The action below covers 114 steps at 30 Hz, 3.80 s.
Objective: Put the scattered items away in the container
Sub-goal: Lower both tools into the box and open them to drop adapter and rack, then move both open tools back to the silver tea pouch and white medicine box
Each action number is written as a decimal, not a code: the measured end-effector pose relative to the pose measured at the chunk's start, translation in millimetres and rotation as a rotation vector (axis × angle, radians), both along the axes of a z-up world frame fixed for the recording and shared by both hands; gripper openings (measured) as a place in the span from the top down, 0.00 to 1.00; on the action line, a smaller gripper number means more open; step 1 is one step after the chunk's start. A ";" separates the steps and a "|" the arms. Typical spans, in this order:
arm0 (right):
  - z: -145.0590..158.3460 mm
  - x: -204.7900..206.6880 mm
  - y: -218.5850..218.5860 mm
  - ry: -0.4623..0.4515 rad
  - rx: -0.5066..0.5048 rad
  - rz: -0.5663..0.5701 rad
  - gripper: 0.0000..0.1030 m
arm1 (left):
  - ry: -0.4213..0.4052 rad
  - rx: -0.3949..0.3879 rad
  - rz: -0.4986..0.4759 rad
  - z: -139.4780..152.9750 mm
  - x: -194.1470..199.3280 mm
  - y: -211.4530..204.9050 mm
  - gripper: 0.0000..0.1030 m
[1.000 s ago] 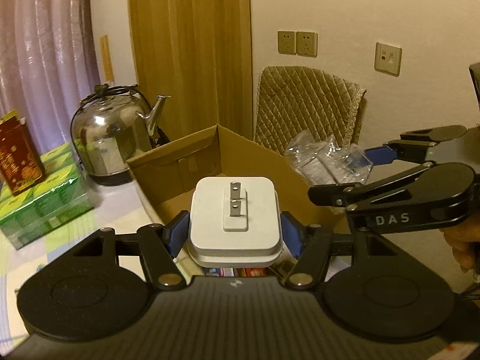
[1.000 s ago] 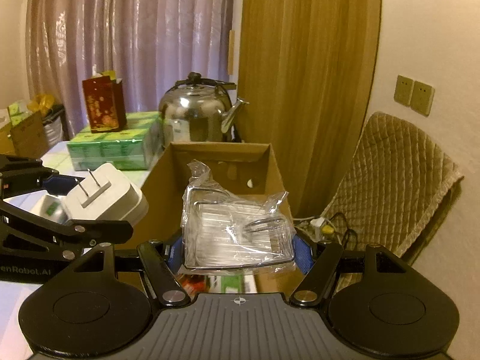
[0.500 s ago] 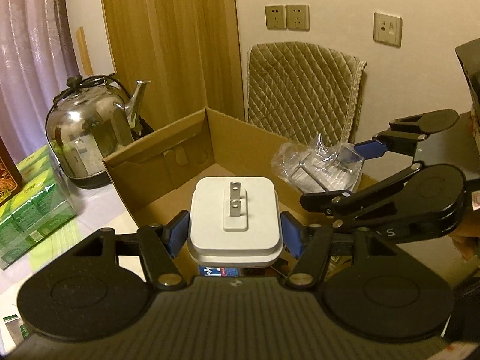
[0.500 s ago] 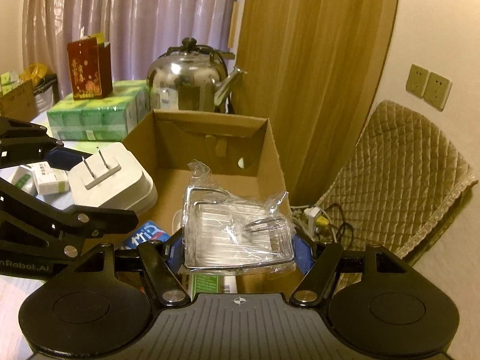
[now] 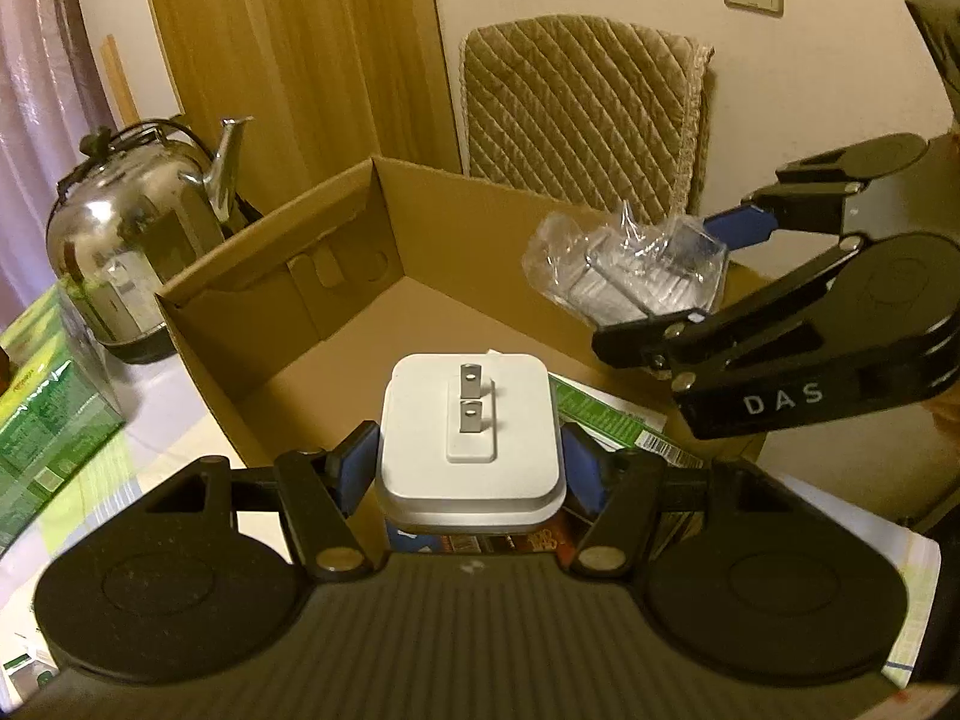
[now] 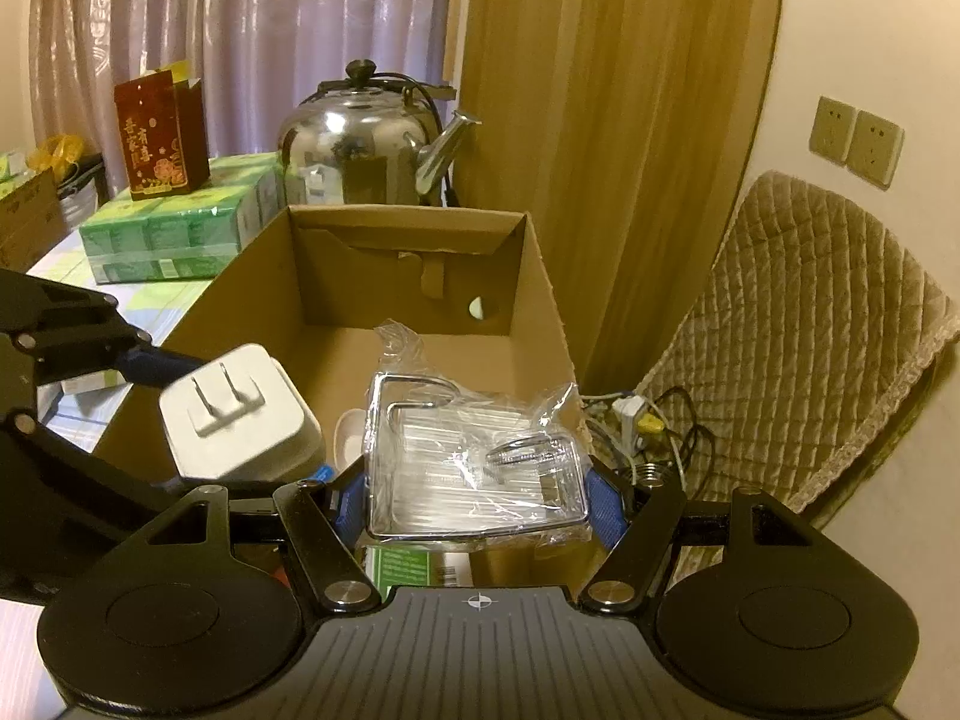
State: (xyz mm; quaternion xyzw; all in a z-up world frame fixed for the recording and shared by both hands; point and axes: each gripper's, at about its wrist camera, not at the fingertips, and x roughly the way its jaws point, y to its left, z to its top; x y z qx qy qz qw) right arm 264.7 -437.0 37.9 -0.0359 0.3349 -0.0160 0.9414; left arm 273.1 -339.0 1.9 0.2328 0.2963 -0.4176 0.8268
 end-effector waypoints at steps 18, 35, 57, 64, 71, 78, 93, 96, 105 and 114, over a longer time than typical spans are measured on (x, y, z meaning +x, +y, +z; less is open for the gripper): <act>5.9 -2.9 9.3 -0.004 0.059 0.043 0.35 | -0.057 -0.045 0.055 30.5 -16.7 36.4 0.41; -1.3 -2.7 45.7 0.025 0.065 0.120 0.32 | -0.037 -0.115 0.199 46.6 -36.4 107.4 0.41; 41.3 -135.0 113.6 -0.082 0.155 0.114 0.11 | 0.063 -0.168 0.443 39.6 -132.0 228.6 0.38; 25.8 -158.2 140.1 -0.025 0.182 0.145 0.09 | 0.092 -0.171 0.515 35.4 -157.1 262.1 0.37; 15.2 -168.3 160.3 0.012 0.180 0.185 0.07 | 0.114 -0.176 0.571 29.4 -173.0 288.6 0.35; 5.8 -171.1 169.3 0.042 0.187 0.198 0.06 | 0.135 -0.179 0.606 22.8 -180.6 304.2 0.33; -8.2 -166.8 178.0 0.098 0.190 0.234 0.04 | 0.165 -0.180 0.677 12.5 -172.9 327.6 0.27; -9.6 -160.0 182.1 0.108 0.184 0.255 0.04 | 0.170 -0.178 0.688 11.2 -165.3 332.6 0.25; -12.3 -116.8 208.6 0.120 0.131 0.369 0.04 | 0.199 -0.178 0.704 6.3 -120.2 351.5 0.19; -5.2 -30.8 236.6 0.138 0.094 0.466 0.04 | 0.212 -0.177 0.716 -0.1 -46.1 367.1 0.16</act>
